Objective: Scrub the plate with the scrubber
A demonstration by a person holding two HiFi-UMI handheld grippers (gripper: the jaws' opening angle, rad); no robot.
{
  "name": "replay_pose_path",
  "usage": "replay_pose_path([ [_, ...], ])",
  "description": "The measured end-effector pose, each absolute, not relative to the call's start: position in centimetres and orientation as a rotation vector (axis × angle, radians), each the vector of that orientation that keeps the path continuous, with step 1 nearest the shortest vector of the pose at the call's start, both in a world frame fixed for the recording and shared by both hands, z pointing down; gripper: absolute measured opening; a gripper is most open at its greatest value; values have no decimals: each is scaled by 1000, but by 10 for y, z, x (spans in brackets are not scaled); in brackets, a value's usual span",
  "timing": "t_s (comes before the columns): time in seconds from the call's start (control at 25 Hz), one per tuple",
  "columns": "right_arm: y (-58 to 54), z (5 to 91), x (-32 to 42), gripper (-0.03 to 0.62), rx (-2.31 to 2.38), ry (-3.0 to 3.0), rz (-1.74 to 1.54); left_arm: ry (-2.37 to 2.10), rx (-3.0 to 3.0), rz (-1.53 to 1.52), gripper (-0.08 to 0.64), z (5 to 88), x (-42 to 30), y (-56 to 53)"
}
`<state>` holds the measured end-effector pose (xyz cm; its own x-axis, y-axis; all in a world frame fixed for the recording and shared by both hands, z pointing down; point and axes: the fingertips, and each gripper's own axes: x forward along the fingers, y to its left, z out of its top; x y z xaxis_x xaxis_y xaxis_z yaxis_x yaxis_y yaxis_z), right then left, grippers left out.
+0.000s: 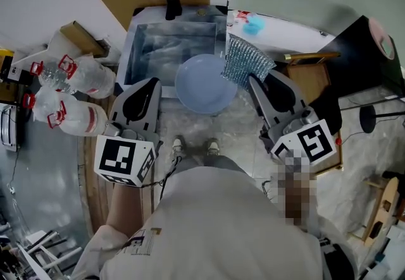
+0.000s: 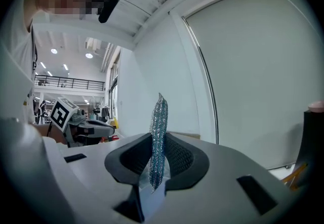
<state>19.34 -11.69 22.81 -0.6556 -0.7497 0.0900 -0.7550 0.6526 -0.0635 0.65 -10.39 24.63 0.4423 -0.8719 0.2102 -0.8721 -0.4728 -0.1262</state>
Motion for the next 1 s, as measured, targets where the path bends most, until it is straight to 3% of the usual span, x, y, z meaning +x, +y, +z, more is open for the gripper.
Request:
replay_pose_path([
  [0.32,-136,247,167,97,1285,-2748,216,-1528,2654,386,18,263,-13,-133],
  [0.52,-154,268,142,97,1274,-2600,75,-1460,2596,371,21,286,-32,-157],
  [0.68,-170,301,127,97,1261,-2558,188,-1337,2513,382,145,321,-39,-177],
  [0.84,-187,337,113,98,1249,-2500,261,-1257,2463,462,194,367,-44,-198],
  [1.0,-202,375,101,97,1238,-2430,304,-1143,2389,506,200,422,-44,-208],
])
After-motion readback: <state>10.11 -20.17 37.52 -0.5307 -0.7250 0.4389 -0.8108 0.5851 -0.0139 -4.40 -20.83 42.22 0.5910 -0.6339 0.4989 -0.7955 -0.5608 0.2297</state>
